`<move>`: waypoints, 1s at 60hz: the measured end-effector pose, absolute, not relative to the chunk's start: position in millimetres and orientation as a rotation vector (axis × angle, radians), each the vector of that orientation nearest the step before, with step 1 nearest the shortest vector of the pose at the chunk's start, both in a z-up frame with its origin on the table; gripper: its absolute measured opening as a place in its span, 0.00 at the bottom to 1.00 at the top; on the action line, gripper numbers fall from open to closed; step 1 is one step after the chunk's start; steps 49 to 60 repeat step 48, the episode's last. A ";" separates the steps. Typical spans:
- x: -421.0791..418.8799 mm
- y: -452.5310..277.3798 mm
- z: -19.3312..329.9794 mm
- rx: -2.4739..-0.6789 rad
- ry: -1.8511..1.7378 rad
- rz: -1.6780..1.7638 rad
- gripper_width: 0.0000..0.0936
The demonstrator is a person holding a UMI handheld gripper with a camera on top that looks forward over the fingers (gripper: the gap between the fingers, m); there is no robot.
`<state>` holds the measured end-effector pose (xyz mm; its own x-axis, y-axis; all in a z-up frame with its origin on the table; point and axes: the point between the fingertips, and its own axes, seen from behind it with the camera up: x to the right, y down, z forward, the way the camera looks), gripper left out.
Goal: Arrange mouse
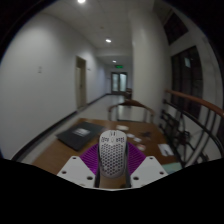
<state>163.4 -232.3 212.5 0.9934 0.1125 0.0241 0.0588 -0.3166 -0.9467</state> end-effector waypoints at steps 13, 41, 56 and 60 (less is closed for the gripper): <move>348.8 -333.3 90.0 -2.176 0.091 -0.114 0.37; 328.0 -411.5 72.5 -2.281 0.019 0.020 0.90; 340.0 -467.0 94.9 -2.262 0.015 0.055 0.91; 340.0 -467.0 94.9 -2.262 0.015 0.055 0.91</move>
